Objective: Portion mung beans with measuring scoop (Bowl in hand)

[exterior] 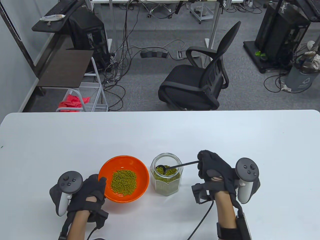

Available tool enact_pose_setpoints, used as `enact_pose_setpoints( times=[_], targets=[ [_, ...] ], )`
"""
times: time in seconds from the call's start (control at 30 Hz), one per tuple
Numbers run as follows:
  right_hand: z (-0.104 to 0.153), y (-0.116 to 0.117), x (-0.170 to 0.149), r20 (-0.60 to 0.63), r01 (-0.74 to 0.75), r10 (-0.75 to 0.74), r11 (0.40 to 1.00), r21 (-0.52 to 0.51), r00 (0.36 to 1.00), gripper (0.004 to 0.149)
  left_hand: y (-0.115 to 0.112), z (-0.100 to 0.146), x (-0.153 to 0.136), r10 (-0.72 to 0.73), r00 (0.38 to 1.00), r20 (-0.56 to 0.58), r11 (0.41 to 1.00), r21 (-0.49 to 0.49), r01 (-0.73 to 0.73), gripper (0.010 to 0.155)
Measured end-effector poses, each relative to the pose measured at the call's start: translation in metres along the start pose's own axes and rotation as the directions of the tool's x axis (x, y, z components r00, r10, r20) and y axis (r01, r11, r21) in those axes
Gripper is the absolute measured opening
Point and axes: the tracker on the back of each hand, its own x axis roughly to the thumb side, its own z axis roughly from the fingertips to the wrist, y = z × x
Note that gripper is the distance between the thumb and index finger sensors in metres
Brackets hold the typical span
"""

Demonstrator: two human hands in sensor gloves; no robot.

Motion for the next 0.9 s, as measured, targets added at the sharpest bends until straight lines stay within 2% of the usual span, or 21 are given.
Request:
enact_pose_setpoints(
  times=[0.53,0.9],
  targets=[
    [0.008,-0.021,0.010,0.046,0.072,-0.069,0.994,-0.078,0.997,0.039,-0.001,0.000,0.000,0.001,1.000,0.002,1.000,-0.003,-0.001,0.055],
    [0.020,-0.004,0.026,0.100,0.133,-0.133,0.991,0.012,0.986,0.039,-0.001,0.000,0.000,0.004,1.000,0.004,1.000,-0.002,-0.004,0.055]
  ],
)
